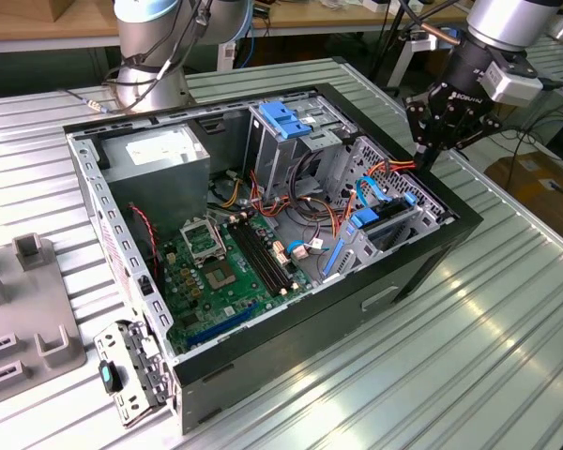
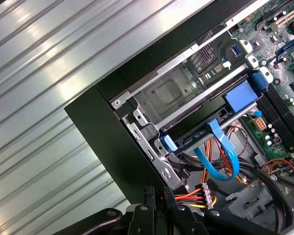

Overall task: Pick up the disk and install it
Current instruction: 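Insert the second disk wire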

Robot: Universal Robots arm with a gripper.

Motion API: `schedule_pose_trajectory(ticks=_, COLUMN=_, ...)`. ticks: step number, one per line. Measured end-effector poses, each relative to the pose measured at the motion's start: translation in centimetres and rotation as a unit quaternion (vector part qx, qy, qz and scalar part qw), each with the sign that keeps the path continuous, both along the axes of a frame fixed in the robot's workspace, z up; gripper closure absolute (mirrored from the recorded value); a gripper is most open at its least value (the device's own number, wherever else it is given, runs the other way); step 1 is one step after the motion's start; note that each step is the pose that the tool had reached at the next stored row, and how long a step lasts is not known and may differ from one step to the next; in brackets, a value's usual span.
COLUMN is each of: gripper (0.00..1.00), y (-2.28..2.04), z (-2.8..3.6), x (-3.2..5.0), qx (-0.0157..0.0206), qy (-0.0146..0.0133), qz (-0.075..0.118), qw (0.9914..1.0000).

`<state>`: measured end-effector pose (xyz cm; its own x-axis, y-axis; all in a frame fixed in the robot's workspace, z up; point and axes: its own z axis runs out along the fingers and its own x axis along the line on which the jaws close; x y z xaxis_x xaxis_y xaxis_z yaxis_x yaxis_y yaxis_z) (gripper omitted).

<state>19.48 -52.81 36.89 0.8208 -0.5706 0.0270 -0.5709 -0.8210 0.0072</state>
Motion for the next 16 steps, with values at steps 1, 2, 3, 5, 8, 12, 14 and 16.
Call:
schedule_pose_trajectory(ticks=1, gripper=0.79, y=0.0, z=0.0, x=0.0, qx=0.0, qy=0.0, qz=0.0, qw=1.0)
schedule_pose_trajectory(ticks=2, gripper=0.79, y=0.0, z=0.0, x=0.0, qx=0.0, qy=0.0, qz=0.0, qw=1.0)
schedule_pose_trajectory(ticks=3, gripper=0.79, y=0.0, z=0.0, x=0.0, qx=0.0, qy=0.0, qz=0.0, qw=1.0)
schedule_pose_trajectory(ticks=5, gripper=0.79, y=-0.01, z=0.0, x=0.0, qx=0.0, qy=0.0, qz=0.0, qw=1.0)
schedule_pose_trajectory(ticks=8, gripper=0.78, y=-0.01, z=0.0, x=0.0, qx=0.0, qy=0.0, qz=0.0, qw=1.0)
schedule_pose_trajectory(ticks=12, gripper=0.72, y=0.0, z=0.01, x=0.0, qx=0.0191, qy=-0.0002, qz=0.001, qw=0.99982)
schedule_pose_trajectory(ticks=14, gripper=0.72, y=-0.02, z=0.0, x=0.0, qx=0.0192, qy=-0.0003, qz=0.002, qw=0.99982)
schedule_pose_trajectory(ticks=16, gripper=0.72, y=-0.12, z=0.0, x=0.03, qx=0.0192, qy=-0.0003, qz=0.002, qw=0.99981)
